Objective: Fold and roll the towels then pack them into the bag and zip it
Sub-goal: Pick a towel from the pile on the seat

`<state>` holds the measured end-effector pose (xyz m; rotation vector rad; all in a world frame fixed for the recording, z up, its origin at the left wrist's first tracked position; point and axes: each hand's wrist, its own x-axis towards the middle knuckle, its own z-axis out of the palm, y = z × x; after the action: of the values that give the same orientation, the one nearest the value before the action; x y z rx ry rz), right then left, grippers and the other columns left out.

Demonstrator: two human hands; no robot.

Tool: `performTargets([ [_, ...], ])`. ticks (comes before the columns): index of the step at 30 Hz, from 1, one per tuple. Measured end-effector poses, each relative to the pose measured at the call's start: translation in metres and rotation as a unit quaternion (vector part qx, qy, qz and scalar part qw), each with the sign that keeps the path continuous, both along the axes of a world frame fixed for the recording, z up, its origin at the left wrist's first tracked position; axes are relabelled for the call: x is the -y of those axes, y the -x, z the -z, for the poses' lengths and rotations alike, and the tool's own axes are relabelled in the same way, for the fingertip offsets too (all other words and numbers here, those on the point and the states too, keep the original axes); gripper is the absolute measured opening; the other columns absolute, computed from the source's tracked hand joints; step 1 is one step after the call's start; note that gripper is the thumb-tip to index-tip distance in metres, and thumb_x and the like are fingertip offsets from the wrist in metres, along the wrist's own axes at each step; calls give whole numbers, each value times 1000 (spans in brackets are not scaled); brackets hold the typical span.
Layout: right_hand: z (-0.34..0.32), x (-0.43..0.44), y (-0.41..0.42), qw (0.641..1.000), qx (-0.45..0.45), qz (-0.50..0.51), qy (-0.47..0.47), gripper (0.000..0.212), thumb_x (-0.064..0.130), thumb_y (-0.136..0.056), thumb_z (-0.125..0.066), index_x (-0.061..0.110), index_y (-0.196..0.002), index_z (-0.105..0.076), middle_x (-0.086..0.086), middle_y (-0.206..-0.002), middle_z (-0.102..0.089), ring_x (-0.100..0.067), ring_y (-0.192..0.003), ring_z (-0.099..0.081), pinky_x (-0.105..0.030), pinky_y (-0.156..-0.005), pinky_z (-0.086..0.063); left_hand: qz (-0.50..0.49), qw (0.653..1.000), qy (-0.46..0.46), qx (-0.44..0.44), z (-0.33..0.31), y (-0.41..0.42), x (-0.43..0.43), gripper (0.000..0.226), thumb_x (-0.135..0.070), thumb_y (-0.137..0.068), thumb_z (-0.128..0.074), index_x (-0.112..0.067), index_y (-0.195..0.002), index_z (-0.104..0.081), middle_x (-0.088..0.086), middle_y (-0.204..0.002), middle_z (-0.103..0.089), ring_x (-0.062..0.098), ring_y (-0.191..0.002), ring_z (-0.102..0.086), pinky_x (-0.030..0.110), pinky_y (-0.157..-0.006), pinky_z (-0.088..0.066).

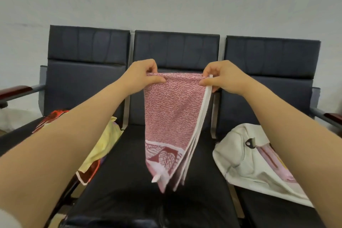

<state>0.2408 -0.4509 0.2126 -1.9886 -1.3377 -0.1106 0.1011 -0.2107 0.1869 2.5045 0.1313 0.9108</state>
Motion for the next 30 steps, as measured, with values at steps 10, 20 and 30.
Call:
performTargets([
  [10, -5, 0, 4, 993, 92, 78, 1, 10, 25, -100, -49, 16, -100, -52, 7, -81, -61, -2, -68, -60, -4, -53, -41, -8, 998, -62, 7, -12, 16, -5, 25, -35, -80, -73, -15, -77, -57, 2, -78, -61, 14, -72, -53, 30, -67, -43],
  [20, -25, 14, 4, 995, -51, 1, 89, 13, 23, -89, -67, 16, -97, -73, 10, -77, -67, -4, -66, -56, -20, -66, -45, 67, 989, 114, -70, -23, 25, -13, 24, -20, -84, -71, -23, -107, -64, -4, -83, -68, 11, -79, -62, 28, -71, -51],
  [30, 14, -38, -22, 978, -201, 61, -7, 11, 12, -100, -50, 13, -91, -55, -8, -84, -63, -22, -75, -74, -32, -67, -61, -18, 953, 296, -55, 2, -22, -16, 3, -13, -92, -61, -13, -92, -58, 5, -83, -67, 8, -64, -66, 21, -53, -56],
])
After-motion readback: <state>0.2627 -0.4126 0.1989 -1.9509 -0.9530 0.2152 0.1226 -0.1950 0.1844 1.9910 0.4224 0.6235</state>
